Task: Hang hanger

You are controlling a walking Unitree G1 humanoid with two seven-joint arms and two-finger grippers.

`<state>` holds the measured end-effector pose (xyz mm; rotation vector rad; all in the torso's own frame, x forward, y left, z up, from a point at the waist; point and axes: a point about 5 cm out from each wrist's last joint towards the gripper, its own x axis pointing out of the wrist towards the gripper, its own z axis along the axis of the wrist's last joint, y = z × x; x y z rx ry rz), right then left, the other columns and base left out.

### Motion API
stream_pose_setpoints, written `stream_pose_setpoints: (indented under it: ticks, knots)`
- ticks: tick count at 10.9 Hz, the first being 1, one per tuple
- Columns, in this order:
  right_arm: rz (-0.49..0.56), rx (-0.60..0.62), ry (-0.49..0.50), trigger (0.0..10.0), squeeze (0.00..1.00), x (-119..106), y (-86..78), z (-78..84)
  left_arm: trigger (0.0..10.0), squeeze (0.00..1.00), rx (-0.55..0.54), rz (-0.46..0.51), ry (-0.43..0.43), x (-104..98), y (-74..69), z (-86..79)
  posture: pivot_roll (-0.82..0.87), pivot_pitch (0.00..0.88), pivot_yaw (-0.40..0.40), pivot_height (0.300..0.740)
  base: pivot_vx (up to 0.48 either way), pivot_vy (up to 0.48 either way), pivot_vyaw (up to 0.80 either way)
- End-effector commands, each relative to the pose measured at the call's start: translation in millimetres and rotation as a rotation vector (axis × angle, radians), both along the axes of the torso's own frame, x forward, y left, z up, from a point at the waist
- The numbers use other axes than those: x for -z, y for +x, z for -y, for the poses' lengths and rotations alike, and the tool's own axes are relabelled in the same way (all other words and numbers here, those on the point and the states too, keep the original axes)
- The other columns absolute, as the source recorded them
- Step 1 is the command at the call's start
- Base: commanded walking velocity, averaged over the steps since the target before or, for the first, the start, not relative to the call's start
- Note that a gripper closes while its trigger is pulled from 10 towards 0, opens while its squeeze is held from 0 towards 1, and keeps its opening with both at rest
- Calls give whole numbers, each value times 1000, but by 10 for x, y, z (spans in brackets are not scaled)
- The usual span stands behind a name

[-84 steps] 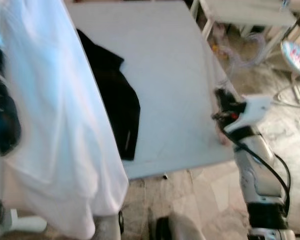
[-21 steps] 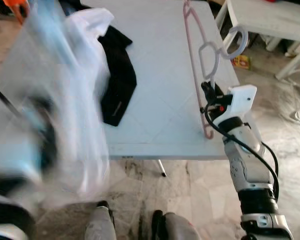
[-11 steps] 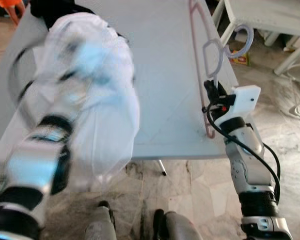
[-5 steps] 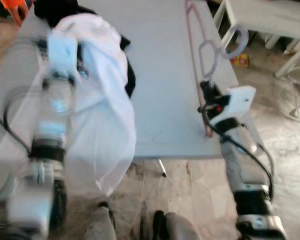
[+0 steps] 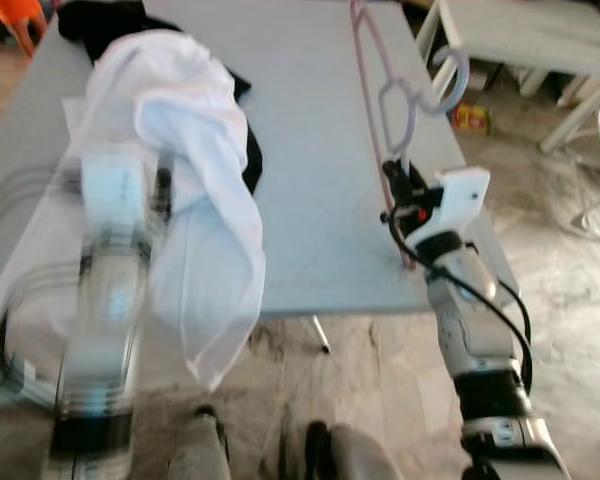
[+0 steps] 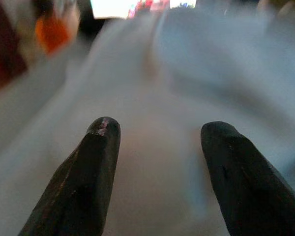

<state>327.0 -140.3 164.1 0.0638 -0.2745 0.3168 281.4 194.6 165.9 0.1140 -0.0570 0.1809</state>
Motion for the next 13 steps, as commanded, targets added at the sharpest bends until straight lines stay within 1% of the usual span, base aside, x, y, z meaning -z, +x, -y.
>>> stream_pose_setpoints:
  ticks: [1, 2, 3, 4, 5, 6, 7, 8, 9, 10, 11, 12, 13]
  knots:
    - [-179, -15, -3, 10000, 0, 416, -59, -41, 10000, 1000, -37, -9, -9, 5, -108, -71, 130, 189, -13, 740, 0, 0, 0]
    - [-182, -16, -2, 10000, 0, 435, -65, -43, 10000, 1000, 4, 5, 87, 52, -246, -96, 132, 190, -11, 740, 0, 0, 0]
    - [-190, -20, -2, 10000, 0, 473, -63, -68, 10000, 1000, 17, -44, 101, 167, -450, -165, 149, 191, 0, 740, 0, 0, 0]
    - [-194, -25, -1, 10000, 0, 494, -64, -99, 10000, 1000, 37, -34, 115, 166, -524, -166, 157, 186, 7, 740, 0, 0, 0]
    - [-195, -32, 1, 10000, 0, 508, -63, -142, 10000, 1000, 99, -17, 162, 179, -606, -105, 159, 177, 13, 740, 0, 0, 0]
    - [-193, -36, 0, 10000, 0, 514, -64, -154, 10000, 1000, 117, -40, 170, 244, -664, -97, 160, 175, 16, 740, 0, 0, 0]
    - [-191, -39, -3, 10000, 0, 517, -63, -157, 10000, 1000, 156, -99, 124, 410, -778, -109, 160, 171, 19, 740, 0, 0, 0]
    - [-190, -37, -5, 10000, 0, 520, -60, -142, 10000, 1000, 185, -120, 36, 482, -801, -113, 159, 168, 18, 740, 0, 0, 0]
    - [-189, -35, -8, 10000, 0, 523, -58, -135, 10000, 1000, 164, -133, -28, 523, -777, -143, 159, 165, 15, 740, 0, 0, 0]
    - [-187, -36, -9, 10000, 0, 517, -53, -138, 10000, 510, 151, -136, -26, 549, -740, -169, 157, 169, 10, 740, 0, 0, 0]
    - [-185, -36, -11, 10000, 0, 508, -45, -134, 0, 0, 152, -143, -40, 588, -703, -186, 154, 178, -6, 740, 0, 0, 0]
    - [-183, -33, -13, 10000, 0, 502, -40, -118, 0, 0, 159, -185, -107, 697, -670, -197, 151, 177, -14, 740, 0, 0, 0]
    - [-180, -25, -15, 10000, 0, 492, -32, -87, 0, 0, 166, -238, -172, 789, -670, -197, 143, 179, -17, 740, 0, 0, 0]
